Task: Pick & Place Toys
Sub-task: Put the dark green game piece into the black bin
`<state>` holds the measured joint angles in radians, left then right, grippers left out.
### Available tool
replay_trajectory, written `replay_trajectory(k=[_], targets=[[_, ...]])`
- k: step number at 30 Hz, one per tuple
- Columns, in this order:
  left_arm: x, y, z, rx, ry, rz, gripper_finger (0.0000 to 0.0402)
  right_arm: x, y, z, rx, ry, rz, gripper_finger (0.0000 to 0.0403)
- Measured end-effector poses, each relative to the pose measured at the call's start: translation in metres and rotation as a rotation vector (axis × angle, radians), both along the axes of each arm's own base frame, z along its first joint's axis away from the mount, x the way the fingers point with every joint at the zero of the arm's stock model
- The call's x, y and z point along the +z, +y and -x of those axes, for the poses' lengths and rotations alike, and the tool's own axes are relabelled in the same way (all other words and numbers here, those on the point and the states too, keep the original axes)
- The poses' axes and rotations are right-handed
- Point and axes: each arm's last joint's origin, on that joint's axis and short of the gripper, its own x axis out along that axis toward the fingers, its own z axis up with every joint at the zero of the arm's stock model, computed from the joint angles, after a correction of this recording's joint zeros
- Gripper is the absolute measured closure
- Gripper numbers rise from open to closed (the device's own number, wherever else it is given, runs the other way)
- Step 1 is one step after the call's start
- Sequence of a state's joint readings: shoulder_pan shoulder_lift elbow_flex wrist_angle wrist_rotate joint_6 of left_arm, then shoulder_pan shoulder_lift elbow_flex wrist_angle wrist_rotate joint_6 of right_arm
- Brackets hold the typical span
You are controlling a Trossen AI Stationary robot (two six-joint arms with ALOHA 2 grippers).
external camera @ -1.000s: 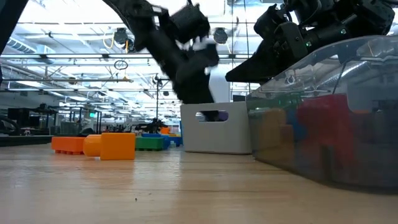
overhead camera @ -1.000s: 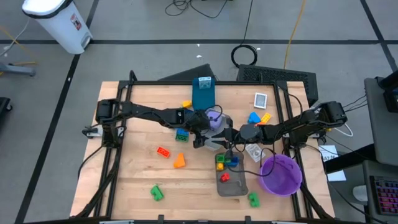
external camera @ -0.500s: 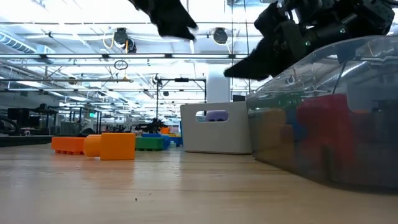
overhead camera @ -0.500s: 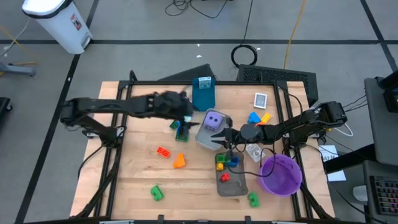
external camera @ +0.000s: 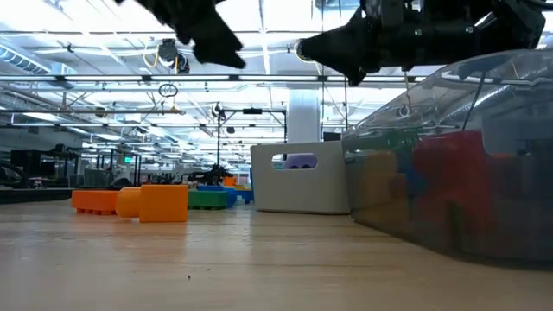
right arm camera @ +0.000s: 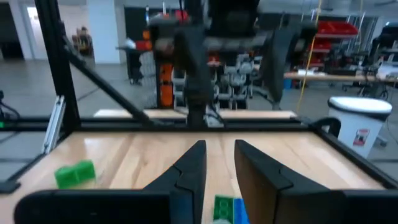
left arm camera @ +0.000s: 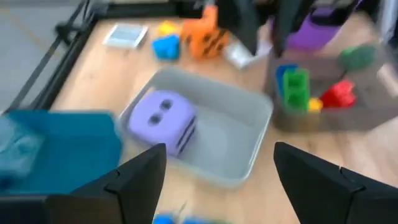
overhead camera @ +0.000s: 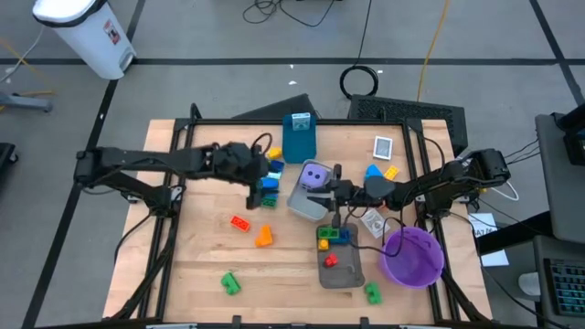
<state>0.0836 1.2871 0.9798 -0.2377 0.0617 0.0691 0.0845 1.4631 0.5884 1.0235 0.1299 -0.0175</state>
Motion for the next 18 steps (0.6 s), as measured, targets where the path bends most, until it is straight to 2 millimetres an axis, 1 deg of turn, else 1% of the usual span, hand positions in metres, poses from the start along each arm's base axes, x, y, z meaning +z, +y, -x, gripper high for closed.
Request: replay_trajectory(k=[3,4,7,10,14,18], targets=[[-0.027,-0.007,-0.002,-0.038,-0.11,0.025,0.0098,0.003,0.0,0.0,0.0,-0.029,-0.001,0.0328],[-0.032,-0.009,-0.002,-0.049,-0.16,0.023,0.0099,0.003,0.0,0.0,0.0,-0.032,-0.001,0.0328],[-0.04,-0.016,0.002,-0.08,-0.297,0.012,0.0102,0.005,0.0,0.0,0.0,-0.048,-0.005,0.0328],[-0.049,-0.024,0.005,-0.112,-0.295,0.004,0.0102,0.01,0.0,0.001,-0.003,-0.098,0.017,0.0328],[-0.049,-0.03,0.005,-0.15,-0.308,-0.028,0.0103,0.02,-0.002,0.004,-0.02,-0.208,0.083,0.0328],[-0.046,-0.033,0.004,-0.148,-0.337,-0.007,0.0103,0.029,-0.002,0.006,-0.026,-0.297,0.088,0.0328]])
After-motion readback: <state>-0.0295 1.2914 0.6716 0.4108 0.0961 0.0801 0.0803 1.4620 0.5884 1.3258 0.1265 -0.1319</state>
